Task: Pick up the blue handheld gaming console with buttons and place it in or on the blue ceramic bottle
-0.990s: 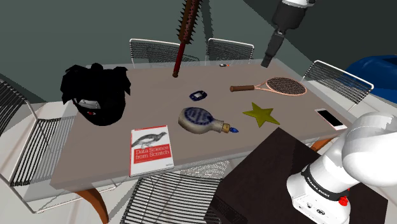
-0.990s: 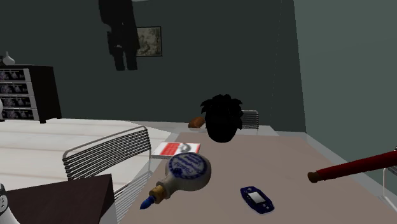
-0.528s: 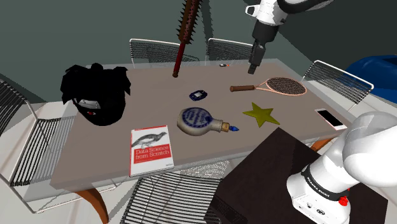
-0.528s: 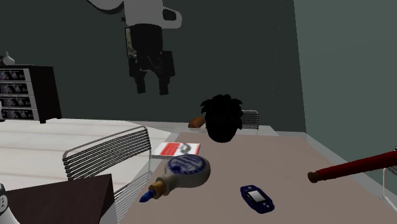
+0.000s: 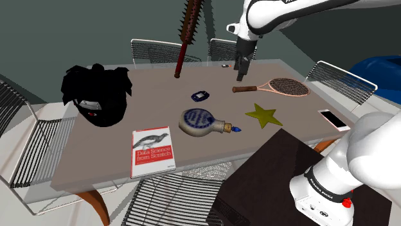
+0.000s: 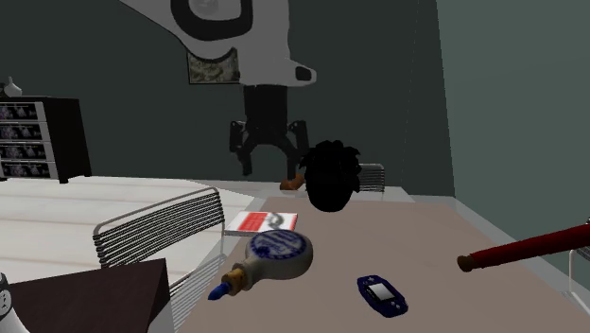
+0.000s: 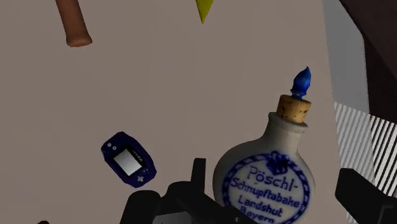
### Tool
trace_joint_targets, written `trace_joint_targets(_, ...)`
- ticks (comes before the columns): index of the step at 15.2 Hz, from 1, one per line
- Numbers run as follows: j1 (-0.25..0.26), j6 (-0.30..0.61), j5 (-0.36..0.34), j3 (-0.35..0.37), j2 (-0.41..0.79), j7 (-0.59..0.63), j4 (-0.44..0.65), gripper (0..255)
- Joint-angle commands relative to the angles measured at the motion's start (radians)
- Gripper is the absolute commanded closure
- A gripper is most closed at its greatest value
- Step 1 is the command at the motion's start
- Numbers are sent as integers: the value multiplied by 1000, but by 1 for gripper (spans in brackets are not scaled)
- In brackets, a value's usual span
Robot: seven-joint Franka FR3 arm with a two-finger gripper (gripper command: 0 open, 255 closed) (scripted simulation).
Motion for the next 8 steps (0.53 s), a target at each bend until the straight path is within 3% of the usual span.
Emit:
trace_joint_targets(1,4,45,3,-11,81,-71,32,0)
trace_joint_targets(8,7,143,19,-7,353,-281,191,0)
